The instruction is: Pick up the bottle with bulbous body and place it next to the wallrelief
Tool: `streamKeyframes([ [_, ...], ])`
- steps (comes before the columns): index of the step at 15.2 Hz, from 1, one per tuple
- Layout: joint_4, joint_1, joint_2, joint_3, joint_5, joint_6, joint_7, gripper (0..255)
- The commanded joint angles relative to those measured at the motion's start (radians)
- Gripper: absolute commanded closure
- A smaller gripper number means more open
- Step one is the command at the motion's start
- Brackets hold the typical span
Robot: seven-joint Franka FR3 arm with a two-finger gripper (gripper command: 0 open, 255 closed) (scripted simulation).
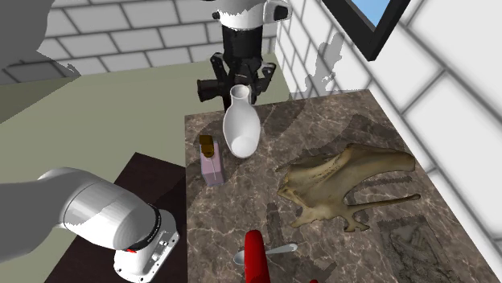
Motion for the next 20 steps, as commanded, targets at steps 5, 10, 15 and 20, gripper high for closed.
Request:
streamKeyframes([
  [5, 0.091, 0.004, 0.015, 0.007, 0.008, -0.076, -0.009, 255],
  [10, 0.173, 0.008, 0.032, 0.012, 0.014, -0.141, -0.019, 255],
  [15, 0.261, 0.011, 0.054, 0.014, 0.020, -0.207, -0.030, 255],
  [20, 0.356, 0.014, 0.083, 0.015, 0.026, -0.273, -0.043, 255],
])
